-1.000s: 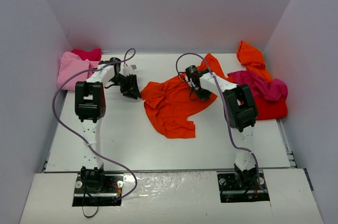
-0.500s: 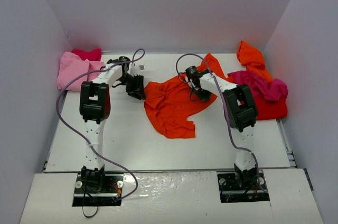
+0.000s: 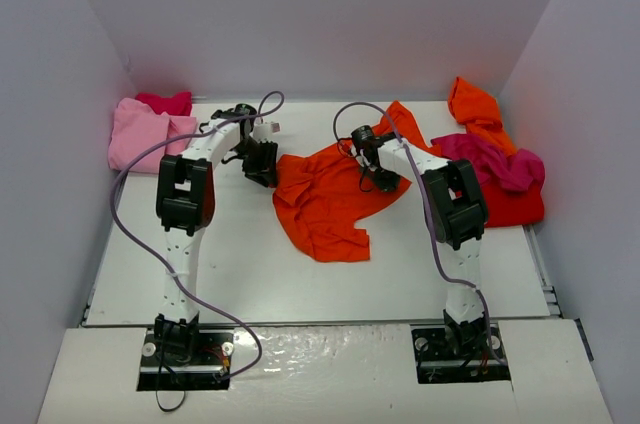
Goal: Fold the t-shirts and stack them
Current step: Flatten out the tshirt
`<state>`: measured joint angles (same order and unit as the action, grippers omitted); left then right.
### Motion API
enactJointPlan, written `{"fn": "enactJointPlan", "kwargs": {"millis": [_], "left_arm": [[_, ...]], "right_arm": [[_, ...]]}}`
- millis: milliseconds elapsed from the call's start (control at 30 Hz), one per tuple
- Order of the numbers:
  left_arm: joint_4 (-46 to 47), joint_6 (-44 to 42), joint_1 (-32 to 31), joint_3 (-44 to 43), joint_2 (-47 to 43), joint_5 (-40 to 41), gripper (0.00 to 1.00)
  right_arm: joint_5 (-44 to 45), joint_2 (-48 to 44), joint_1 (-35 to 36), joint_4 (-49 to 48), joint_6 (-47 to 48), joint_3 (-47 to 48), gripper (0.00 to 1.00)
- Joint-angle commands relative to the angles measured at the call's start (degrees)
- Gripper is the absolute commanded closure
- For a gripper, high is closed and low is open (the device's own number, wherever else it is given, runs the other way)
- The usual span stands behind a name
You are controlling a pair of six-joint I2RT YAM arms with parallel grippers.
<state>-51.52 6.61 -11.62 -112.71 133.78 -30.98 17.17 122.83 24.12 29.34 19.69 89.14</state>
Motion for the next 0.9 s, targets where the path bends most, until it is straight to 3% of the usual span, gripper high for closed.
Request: {"fn": "enactJointPlan", "kwargs": {"millis": [0,100,500,867], "left_arm": [[-0.51,-0.55,-0.14,-1.18,-0.25,4.56,0.77],[-0.05,-1.03,0.01,-0.73,-0.28,6.52,1.0],[0.64,-4.25,3.44,0.38,-5.82,10.57,1.0],[-12.2,-10.7,10.52,-22.48,0.56,12.4,1.0]], "right_arm": [[1.75,-1.67,0.49,0.43,0.46,-0.1,0.96],[1.9,-1.61,0.58,0.45,0.53,-0.1,0.96],[2.19,-1.96,0.8,0.19,0.71,-0.12,0.96],[-0.73,-3.23,1.34,0.28,0.53,-0.1,0.96]]}}
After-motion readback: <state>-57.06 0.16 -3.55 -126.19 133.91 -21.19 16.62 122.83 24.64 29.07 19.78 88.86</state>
